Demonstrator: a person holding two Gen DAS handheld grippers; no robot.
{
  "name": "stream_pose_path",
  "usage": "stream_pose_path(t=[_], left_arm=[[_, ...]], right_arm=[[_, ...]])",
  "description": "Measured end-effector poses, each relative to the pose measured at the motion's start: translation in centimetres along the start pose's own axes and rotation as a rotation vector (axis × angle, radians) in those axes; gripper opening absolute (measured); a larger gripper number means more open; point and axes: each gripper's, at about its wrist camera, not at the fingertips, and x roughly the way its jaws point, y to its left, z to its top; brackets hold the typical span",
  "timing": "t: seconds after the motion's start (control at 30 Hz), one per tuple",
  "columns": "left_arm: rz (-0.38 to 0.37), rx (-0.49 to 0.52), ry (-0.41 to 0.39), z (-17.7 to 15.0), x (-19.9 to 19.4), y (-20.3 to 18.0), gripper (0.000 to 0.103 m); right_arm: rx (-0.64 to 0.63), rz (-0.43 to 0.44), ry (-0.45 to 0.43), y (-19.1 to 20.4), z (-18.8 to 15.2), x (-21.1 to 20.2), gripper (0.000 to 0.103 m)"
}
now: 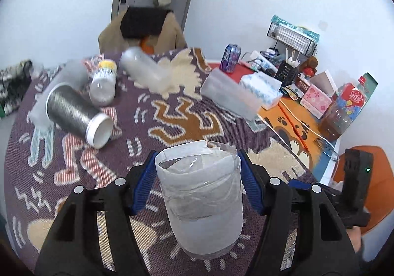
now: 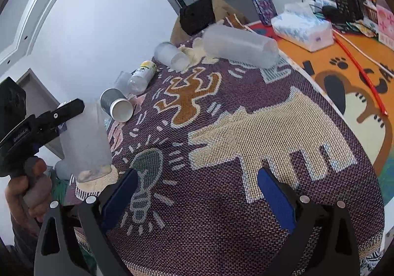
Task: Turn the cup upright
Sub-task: 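Pass the frosted cup from the right gripper into the left gripper, then lower the upright frosted cup onto the tablecloth with the left gripper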
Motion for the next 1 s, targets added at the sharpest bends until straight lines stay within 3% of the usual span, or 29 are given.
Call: stream_pose_path(t=[0.27, 0.57, 0.77, 1.0], left_arm=[[0.084, 0.142, -0.136, -1.1, 0.3, -2.4, 0.065], [0.122, 0.195, -0.200, -2.4, 2.8, -3.5, 0.066], [0.148, 0.222, -0.173, -3.4, 4.6, -3.8, 0.066], [0.133, 0.222, -0.147, -3.9, 3.5, -3.6, 0.070]], right_arm=[[-0.045, -0.019, -0.007, 0.6, 0.1, -0.3, 0.095], [-0.024, -0.047, -0.014, -0.6, -0.2, -1.0, 0.095], [-0.015, -0.056, -0.012, -1.1, -0.4, -1.3, 0.095], [-0.023, -0.044, -0.011, -0.5, -0.4, -1.1, 0.095]])
